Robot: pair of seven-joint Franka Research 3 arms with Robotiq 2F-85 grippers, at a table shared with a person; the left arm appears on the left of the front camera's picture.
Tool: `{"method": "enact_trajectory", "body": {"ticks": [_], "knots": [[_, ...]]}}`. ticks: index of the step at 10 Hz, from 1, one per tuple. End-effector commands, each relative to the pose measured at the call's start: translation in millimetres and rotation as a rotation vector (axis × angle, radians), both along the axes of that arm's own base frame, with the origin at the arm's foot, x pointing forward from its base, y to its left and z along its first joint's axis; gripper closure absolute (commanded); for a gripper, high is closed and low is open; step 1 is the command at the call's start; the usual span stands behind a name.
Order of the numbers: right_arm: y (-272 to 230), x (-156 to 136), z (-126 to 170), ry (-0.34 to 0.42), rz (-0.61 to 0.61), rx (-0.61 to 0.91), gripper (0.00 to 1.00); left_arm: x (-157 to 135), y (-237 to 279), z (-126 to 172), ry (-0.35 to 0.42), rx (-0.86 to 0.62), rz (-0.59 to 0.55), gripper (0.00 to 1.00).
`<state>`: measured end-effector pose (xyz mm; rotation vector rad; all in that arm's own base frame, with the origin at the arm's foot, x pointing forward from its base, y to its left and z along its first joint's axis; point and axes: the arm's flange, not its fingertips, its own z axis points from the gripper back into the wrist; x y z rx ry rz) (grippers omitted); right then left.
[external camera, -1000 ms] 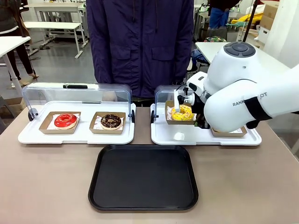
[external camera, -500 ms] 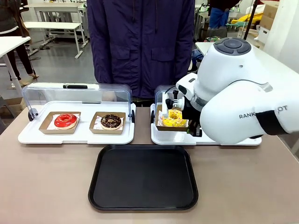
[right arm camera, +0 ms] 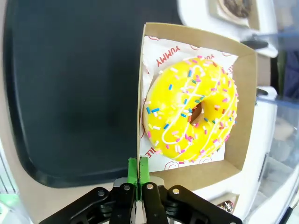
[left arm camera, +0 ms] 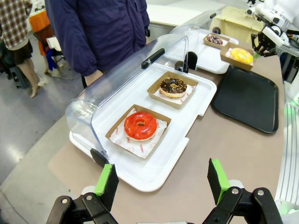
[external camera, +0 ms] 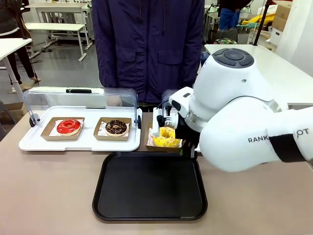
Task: Move the third donut from the left to the tray.
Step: Pick up the Paper togo box containing the Donut indicated by the person and place it on the Handle tray.
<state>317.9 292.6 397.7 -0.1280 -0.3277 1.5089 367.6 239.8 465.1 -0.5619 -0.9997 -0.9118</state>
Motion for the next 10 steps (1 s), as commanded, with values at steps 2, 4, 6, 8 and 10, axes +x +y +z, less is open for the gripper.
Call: {"method": "enact_trajectory", "body": {"ticks": [2,4,6,8,10], "knots": [[23.9,-19.5,-21.2,0.019,-0.03,0.002,0.98,-1.4,-0.3,1.1,-0.003,0.005,-0.012,0.0],[36.9,-25.4,-39.7,0.037,-0.01,0.022,0.98,-1.4,-0.3,1.1,-0.003,0.005,-0.012,0.0],[46.1,-27.3,-58.2,0.066,0.002,0.034,0.98,-1.4,-0.3,1.1,-0.003,0.005,-0.012,0.0],[48.3,-32.1,-70.1,0.09,0.003,0.029,0.98,-1.4,-0.3,1.1,-0.003,0.005,-0.012,0.0],[47.3,-36.3,-80.6,0.109,0.009,0.032,0.98,-1.4,-0.3,1.1,-0.003,0.005,-0.012,0.0]]}}
